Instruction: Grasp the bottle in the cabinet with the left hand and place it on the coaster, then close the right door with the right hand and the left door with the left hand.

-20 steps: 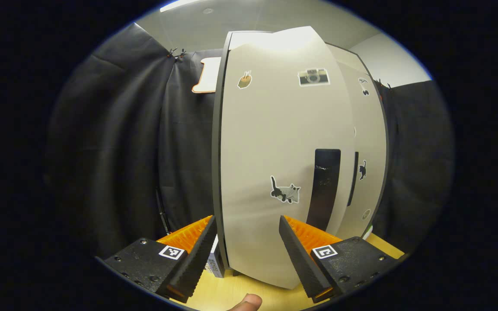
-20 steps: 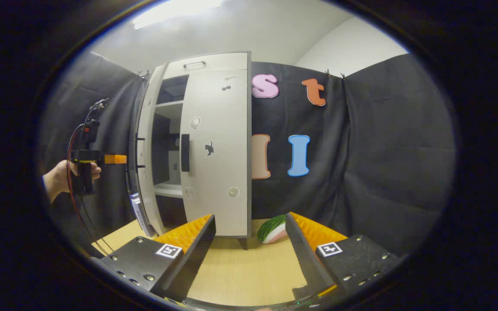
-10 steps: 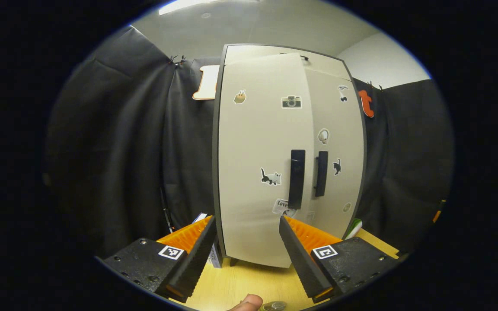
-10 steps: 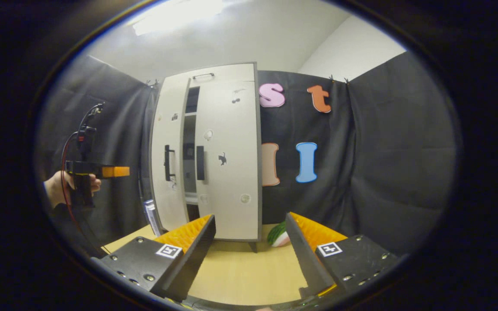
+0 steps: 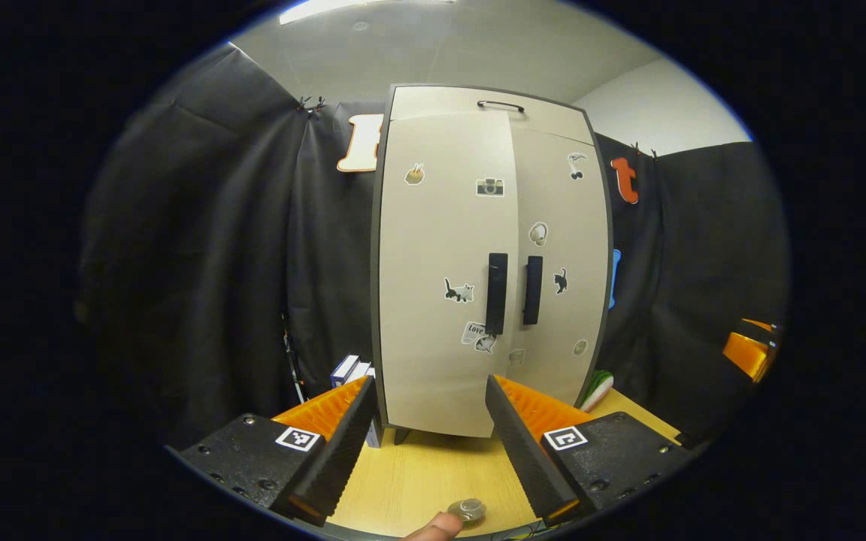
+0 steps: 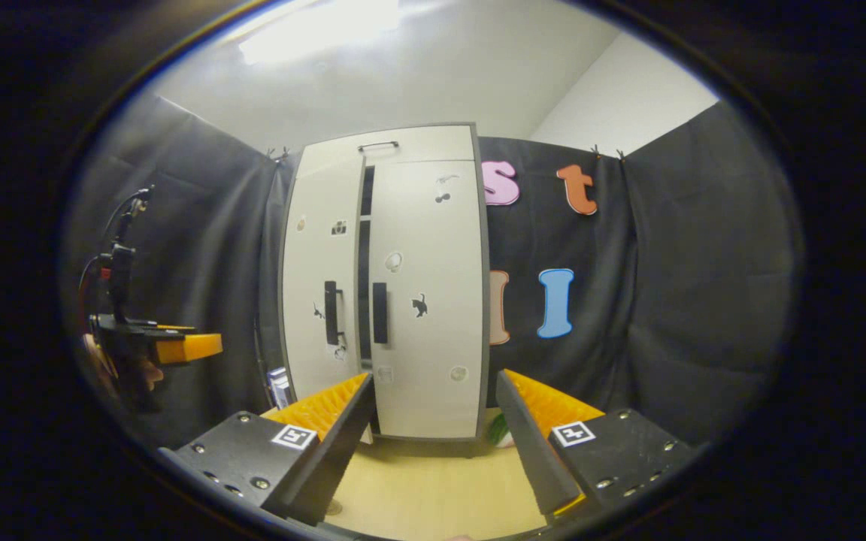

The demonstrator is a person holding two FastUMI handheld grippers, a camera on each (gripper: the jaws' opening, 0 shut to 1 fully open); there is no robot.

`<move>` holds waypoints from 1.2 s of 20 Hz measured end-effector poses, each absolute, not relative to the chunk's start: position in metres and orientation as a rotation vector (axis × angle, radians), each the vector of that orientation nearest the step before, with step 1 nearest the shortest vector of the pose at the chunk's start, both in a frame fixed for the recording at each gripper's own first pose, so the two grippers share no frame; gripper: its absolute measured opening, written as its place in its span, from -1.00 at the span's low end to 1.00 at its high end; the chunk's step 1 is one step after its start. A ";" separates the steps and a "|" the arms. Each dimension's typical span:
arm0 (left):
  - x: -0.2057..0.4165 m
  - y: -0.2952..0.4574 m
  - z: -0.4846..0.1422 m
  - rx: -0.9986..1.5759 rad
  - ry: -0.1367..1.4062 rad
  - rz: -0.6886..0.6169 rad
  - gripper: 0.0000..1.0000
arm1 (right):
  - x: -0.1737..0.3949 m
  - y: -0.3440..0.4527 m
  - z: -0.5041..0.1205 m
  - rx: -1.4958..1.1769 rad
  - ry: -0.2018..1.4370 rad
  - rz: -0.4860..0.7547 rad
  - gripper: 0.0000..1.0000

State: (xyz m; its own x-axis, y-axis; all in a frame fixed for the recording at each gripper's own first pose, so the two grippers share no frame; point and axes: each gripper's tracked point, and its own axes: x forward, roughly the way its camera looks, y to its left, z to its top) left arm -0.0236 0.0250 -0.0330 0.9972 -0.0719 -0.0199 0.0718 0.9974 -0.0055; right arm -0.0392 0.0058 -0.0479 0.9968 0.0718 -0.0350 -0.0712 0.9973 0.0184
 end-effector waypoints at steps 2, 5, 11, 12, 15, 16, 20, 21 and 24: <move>-0.029 0.037 -0.035 0.027 0.018 -0.057 0.85 | -0.030 0.016 -0.049 0.030 0.050 0.064 0.96; -0.037 0.044 -0.046 0.028 0.041 -0.064 0.84 | -0.019 0.026 -0.050 0.021 0.076 0.043 0.96; -0.037 0.051 -0.054 0.002 0.066 -0.073 0.85 | -0.006 0.050 -0.050 0.010 0.069 0.060 0.96; -0.035 0.052 -0.052 0.005 0.063 -0.079 0.85 | -0.006 0.053 -0.050 0.010 0.064 0.067 0.96; -0.032 0.051 -0.044 0.013 0.040 -0.100 0.85 | -0.006 0.064 -0.046 -0.003 0.041 0.090 0.96; -0.031 0.048 -0.041 0.016 0.035 -0.112 0.84 | -0.008 0.064 -0.047 -0.008 0.039 0.088 0.96; -0.029 0.039 -0.031 0.019 0.006 -0.137 0.84 | -0.010 0.064 -0.048 -0.008 0.023 0.092 0.96; -0.027 0.037 -0.031 0.014 0.003 -0.143 0.84 | -0.009 0.063 -0.049 -0.012 0.025 0.081 0.94; -0.021 0.031 -0.031 -0.012 0.013 -0.169 0.85 | -0.009 0.062 -0.045 -0.013 0.008 0.070 0.94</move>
State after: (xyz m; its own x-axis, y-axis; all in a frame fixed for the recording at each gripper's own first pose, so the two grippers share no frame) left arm -0.0212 0.0307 -0.0312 0.9857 -0.1683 -0.0123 0.1681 0.9857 -0.0134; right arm -0.0090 0.0621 -0.0454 0.9975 0.0704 -0.0082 -0.0705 0.9974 -0.0123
